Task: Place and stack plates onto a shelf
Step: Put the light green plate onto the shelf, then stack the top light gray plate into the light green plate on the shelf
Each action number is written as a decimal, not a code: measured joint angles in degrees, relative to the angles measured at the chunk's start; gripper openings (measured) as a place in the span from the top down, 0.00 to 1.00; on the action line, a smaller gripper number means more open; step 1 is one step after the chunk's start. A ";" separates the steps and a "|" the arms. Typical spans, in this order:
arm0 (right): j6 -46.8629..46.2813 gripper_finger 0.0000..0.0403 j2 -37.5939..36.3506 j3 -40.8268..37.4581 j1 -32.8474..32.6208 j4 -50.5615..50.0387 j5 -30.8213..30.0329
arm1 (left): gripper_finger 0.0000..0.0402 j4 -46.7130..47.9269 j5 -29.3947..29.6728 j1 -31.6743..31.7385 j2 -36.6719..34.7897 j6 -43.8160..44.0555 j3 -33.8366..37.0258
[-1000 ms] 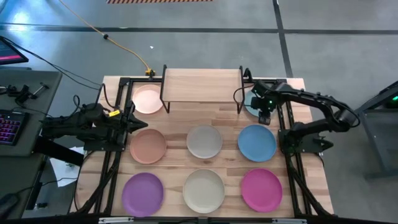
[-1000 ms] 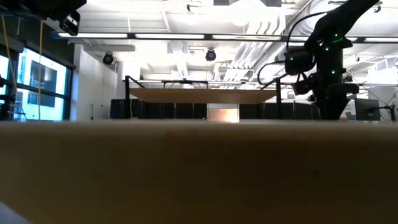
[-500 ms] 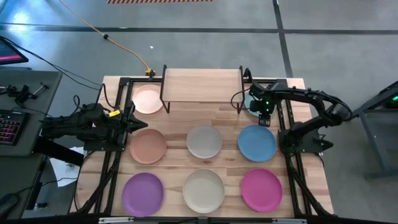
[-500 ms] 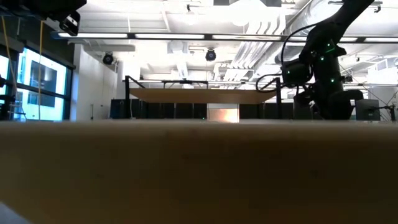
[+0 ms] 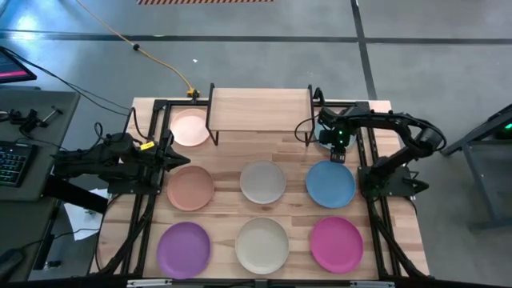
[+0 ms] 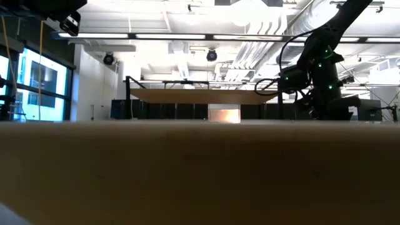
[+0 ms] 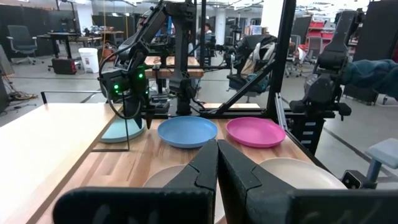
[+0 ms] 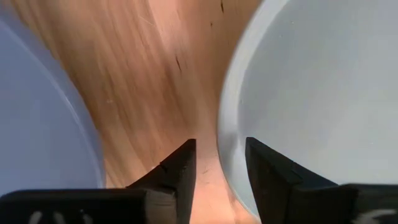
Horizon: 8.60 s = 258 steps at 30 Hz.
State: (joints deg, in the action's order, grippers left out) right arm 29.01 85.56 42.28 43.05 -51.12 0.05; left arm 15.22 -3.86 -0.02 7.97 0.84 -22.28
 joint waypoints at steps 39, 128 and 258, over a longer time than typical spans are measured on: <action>-1.15 1.00 -3.98 0.02 -1.62 -1.52 -3.13 | 1.00 -0.02 0.00 -0.02 0.00 0.00 0.00; -3.42 1.00 -24.92 25.91 -2.54 -7.51 -11.33 | 1.00 -0.02 0.02 0.00 0.00 -0.48 -0.01; 9.62 0.79 -0.79 36.67 -33.71 0.82 -17.82 | 1.00 -0.02 0.02 0.00 0.00 -0.48 -0.02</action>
State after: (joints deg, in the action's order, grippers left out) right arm 38.63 84.77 78.95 9.33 -50.30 -17.77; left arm 15.20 -3.84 -0.02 7.97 0.36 -22.31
